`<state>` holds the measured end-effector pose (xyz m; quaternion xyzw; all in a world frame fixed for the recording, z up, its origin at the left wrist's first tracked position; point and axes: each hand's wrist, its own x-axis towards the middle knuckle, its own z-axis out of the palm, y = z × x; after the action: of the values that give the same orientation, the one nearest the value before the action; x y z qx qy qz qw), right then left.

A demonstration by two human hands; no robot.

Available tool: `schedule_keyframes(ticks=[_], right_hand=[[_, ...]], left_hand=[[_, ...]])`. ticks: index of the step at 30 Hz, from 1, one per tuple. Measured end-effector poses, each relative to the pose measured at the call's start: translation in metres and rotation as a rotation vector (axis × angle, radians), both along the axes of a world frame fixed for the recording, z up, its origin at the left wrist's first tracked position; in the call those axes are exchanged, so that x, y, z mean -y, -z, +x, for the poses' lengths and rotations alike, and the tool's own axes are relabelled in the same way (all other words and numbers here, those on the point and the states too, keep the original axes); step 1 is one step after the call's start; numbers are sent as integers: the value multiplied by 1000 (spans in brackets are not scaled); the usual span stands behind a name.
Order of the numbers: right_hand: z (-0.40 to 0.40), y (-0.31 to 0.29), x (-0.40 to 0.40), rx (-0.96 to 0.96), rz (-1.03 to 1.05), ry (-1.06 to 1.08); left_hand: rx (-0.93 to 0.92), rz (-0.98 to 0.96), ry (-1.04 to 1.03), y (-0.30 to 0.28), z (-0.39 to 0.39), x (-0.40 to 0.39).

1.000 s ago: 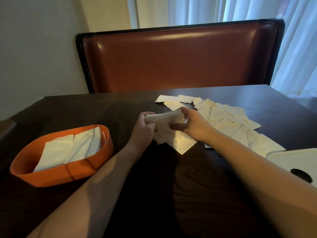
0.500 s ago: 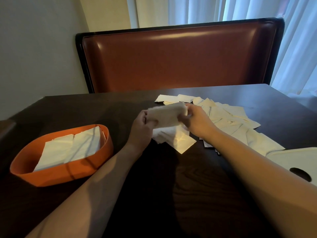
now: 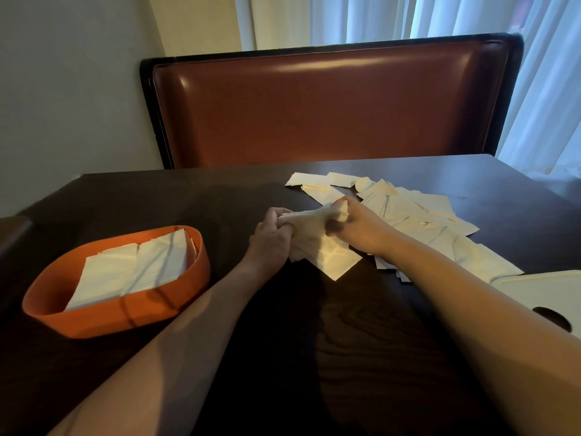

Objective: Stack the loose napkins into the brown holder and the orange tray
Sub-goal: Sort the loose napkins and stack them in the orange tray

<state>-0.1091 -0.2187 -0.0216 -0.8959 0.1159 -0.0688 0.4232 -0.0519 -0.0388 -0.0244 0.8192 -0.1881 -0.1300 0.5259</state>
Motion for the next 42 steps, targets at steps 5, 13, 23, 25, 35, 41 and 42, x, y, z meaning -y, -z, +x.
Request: schedule_keyframes(ticks=[5, 13, 23, 25, 35, 41, 42], right_hand=[[0, -2, -3, -23, -1, -14], [-1, -3, -5, 52, 75, 60], [-7, -13, -5, 397, 534, 65], [-10, -17, -6, 414, 683, -16], [-11, -15, -29, 420, 690, -100], [-2, -6, -19, 426, 143, 135], [0, -2, -12, 324, -15, 176]], left_hand=[[24, 49, -11, -4, -7, 3], [97, -18, -6, 3, -2, -2], [-24, -386, 96, -12, -16, -6], [-318, -501, 190, -16, -17, -6], [-734, -575, 544, -17, -24, -11], [-708, -606, 317, -14, -12, -11], [-696, -642, 260, -14, -10, -10]])
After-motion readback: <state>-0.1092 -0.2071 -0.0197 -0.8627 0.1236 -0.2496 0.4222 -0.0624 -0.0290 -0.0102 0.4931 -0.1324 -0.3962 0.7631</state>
